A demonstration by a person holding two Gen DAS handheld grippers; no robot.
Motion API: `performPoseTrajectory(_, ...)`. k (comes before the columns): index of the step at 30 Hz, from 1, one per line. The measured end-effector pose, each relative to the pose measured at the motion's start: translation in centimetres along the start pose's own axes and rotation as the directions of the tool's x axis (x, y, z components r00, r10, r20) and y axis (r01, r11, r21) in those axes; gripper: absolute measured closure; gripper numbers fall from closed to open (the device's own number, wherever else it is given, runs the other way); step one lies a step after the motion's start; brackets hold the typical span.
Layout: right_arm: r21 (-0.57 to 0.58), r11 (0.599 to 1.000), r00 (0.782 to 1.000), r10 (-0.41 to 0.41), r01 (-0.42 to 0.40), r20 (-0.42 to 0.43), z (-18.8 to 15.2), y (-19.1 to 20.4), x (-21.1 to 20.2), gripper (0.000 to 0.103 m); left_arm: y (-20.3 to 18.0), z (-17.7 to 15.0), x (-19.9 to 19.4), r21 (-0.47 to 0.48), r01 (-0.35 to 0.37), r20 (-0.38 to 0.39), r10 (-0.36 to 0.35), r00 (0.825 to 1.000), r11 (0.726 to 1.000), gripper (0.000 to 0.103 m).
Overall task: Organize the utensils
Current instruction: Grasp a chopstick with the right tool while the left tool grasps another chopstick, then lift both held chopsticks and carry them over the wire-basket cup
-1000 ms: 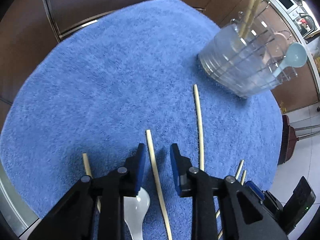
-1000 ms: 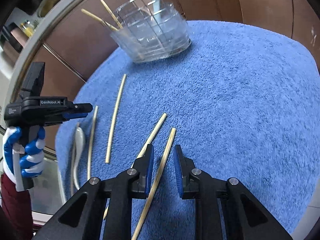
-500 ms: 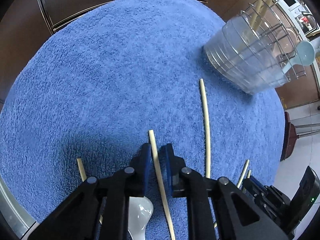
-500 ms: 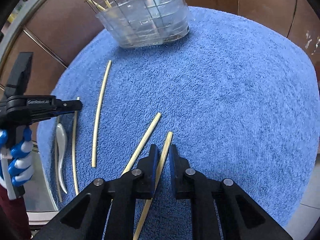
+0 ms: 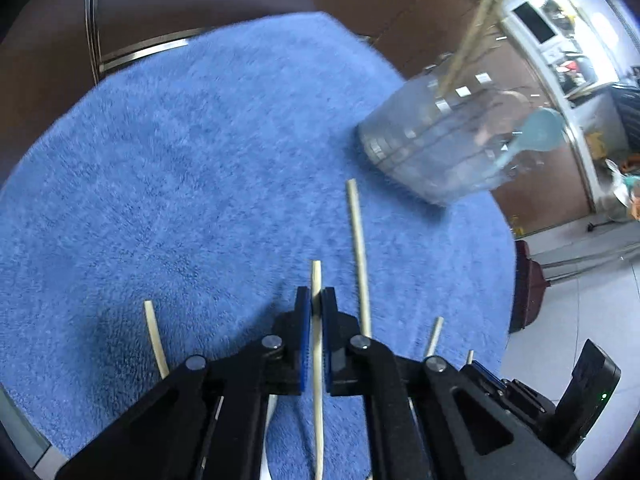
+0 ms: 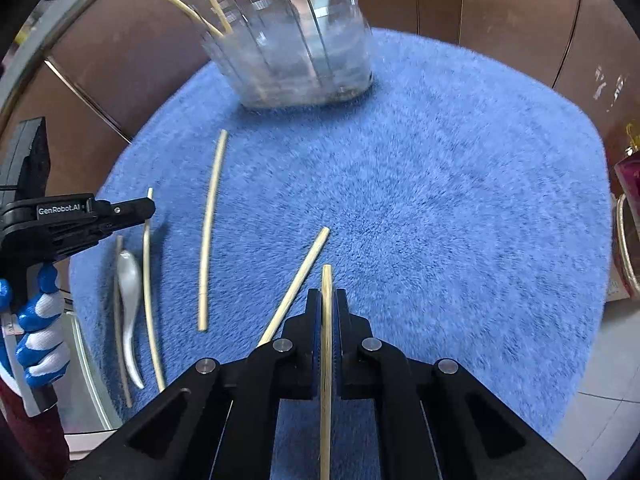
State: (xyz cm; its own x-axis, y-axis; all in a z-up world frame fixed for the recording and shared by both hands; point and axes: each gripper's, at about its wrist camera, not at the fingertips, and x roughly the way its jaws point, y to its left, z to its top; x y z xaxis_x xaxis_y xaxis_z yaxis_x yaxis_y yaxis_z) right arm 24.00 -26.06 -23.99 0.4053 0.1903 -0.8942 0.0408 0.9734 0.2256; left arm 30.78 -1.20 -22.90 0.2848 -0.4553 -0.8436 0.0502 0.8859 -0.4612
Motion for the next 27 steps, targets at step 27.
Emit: performPoseTrajectory(27,-0.107,0.994,0.875,0.081,-0.034,0.477,-3.8,4.6,-18.6,0.098,-8.5,-4.2,-18.1,0.191,0.007,0.418,-0.088,0.904,0.982,0.099)
